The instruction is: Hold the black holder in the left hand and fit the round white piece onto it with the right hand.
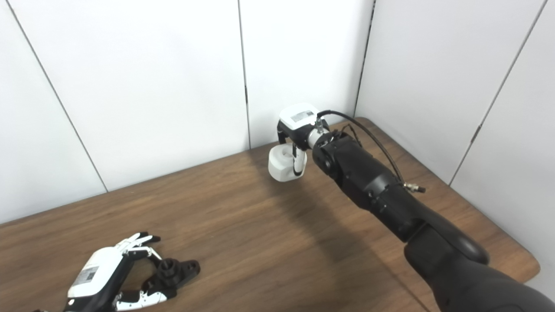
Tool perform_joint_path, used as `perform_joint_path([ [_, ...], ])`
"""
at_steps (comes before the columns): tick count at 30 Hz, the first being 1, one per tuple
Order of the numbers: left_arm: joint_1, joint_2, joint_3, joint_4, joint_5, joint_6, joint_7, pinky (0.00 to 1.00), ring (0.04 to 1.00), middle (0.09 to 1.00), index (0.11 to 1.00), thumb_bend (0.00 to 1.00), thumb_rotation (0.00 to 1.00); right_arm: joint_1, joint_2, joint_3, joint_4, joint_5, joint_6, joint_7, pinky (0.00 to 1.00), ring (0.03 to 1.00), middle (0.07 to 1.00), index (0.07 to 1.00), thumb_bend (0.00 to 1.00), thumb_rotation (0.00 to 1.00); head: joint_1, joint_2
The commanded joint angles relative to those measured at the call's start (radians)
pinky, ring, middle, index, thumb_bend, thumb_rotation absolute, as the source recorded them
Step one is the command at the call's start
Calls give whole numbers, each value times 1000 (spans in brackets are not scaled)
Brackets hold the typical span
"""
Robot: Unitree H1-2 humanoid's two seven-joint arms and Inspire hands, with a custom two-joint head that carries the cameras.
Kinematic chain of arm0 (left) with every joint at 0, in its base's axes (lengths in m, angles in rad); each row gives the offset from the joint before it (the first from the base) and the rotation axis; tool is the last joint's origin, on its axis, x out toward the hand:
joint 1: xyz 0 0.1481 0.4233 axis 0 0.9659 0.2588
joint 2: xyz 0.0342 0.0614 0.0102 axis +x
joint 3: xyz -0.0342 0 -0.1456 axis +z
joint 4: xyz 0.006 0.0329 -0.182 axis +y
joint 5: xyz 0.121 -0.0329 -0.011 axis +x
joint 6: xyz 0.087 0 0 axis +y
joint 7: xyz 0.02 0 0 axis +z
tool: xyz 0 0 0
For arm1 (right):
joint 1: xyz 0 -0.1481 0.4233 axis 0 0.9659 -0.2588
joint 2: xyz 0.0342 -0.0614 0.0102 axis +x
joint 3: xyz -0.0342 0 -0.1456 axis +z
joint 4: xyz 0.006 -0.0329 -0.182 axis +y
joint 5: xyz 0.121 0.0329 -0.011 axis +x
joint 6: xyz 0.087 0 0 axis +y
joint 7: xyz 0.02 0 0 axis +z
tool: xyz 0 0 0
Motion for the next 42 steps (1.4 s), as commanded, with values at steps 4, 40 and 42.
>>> perform_joint_path([
  [4,37,35,-16,33,42,28,-52,924,929,860,482,525,61,-6,-24,-43,-46,25,-9,-33,729,746,695,480,525,140,44,10],
  [40,-53,-100,-90,73,82,177,-91,952,951,875,481,525,61,-133,37,-37,-581,331,-69,592,757,856,787,480,526,146,499,170],
  [42,-57,-104,-92,75,78,179,-90,945,949,875,481,525,61,-142,55,-28,-573,344,-80,592,752,855,782,479,525,146,496,174],
])
